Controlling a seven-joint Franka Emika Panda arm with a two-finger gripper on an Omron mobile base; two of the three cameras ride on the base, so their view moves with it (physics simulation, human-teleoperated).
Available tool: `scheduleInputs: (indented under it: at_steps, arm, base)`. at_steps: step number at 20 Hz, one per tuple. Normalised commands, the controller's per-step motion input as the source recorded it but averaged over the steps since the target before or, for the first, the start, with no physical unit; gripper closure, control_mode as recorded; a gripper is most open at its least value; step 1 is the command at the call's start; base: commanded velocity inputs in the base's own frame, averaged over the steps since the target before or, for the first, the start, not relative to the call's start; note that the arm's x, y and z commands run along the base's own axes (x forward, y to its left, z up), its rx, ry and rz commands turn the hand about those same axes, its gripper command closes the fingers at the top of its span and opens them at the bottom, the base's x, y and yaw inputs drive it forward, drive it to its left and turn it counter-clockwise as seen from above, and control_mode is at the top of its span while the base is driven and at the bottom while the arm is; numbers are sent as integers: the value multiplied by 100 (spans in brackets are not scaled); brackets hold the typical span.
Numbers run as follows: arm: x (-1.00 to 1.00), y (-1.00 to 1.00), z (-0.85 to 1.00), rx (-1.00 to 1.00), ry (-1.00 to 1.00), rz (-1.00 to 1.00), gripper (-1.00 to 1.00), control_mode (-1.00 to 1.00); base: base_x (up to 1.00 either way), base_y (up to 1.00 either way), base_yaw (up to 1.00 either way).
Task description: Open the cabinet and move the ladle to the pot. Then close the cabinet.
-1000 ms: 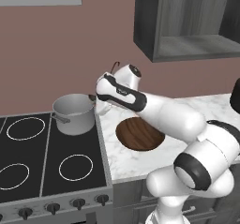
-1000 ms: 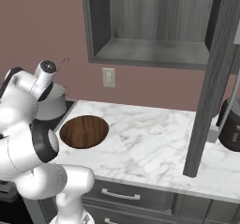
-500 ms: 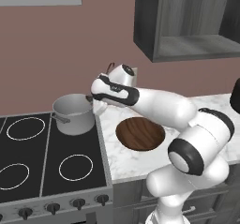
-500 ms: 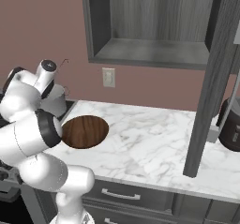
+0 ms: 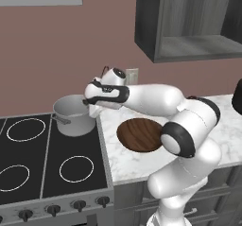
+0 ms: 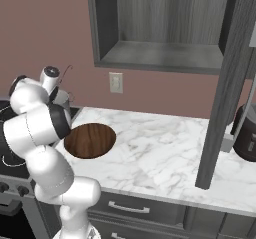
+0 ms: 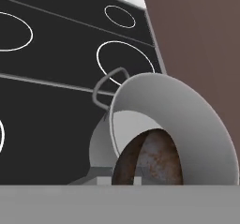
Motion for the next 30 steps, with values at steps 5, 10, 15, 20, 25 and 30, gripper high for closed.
scheduleInputs:
  at_steps: [5, 10, 15, 20, 25, 30]
  arm:
    - [7, 11, -19, -5, 6, 2, 100, -100]
    - [8, 15, -13, -4, 2, 1, 100, -100]
    - [14, 20, -4, -4, 1, 0, 100, -100]
    - [1, 14, -10, -3, 2, 0, 100, -100]
    - [0, 3, 0, 0, 0, 0, 100, -100]
    - [0, 0, 0, 0, 0, 0, 100, -100]
  base:
    - [0, 0, 0]
    - [0, 0, 0]
    - [0, 0, 0]
    - [0, 0, 0]
    - [0, 0, 0]
    - [0, 0, 0]
